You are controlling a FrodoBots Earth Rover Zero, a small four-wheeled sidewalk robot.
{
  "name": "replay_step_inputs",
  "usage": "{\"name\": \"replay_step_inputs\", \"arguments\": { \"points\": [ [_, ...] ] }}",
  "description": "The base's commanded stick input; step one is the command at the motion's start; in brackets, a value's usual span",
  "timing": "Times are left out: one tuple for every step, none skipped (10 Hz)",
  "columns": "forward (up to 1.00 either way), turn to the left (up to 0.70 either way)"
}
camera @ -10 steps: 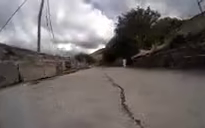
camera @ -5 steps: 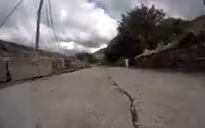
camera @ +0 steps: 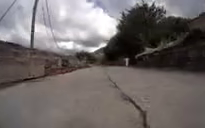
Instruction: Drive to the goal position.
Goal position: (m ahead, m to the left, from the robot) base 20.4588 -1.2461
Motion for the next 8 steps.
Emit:
{"name": "replay_step_inputs", "arguments": {
  "points": [
    [1.0, 0.0],
    [1.0, 0.0],
    [1.0, 0.0],
    [1.0, 0.0],
    [1.0, 0.0],
    [1.0, 0.0],
    [1.0, 0.0],
    [1.0, 0.0]
  ]
}}
